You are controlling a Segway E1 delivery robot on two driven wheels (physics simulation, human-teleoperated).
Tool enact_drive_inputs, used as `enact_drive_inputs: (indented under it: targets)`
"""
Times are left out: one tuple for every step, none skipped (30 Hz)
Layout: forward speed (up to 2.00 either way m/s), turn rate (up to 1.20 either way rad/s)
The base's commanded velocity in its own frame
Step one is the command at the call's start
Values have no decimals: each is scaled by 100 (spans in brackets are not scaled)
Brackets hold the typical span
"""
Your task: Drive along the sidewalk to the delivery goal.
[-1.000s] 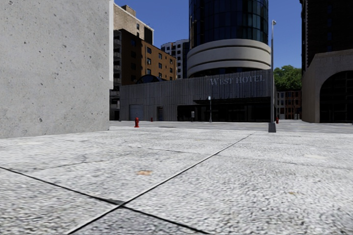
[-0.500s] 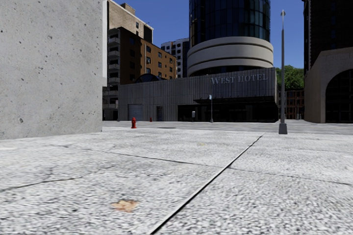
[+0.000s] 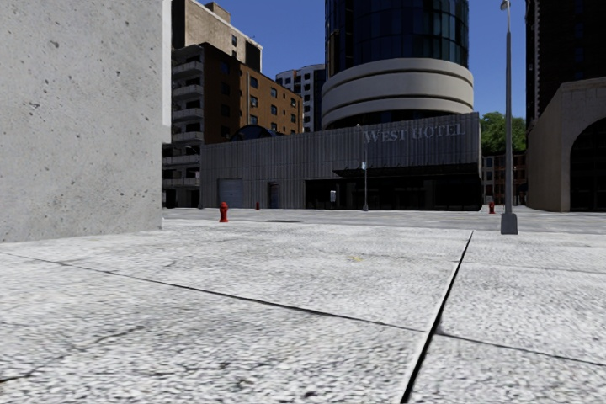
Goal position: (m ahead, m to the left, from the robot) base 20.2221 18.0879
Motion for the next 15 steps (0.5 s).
enact_drive_inputs:
  targets:
    - [200,-3]
    - [200,-3]
    - [200,-3]
    - [200,-3]
    - [200,-3]
    - [200,-3]
    - [200,-3]
    - [200,-3]
    - [200,-3]
    - [200,-3]
    - [200,-3]
    - [200,-3]
    - [200,-3]
    - [200,-3]
    - [200,-3]
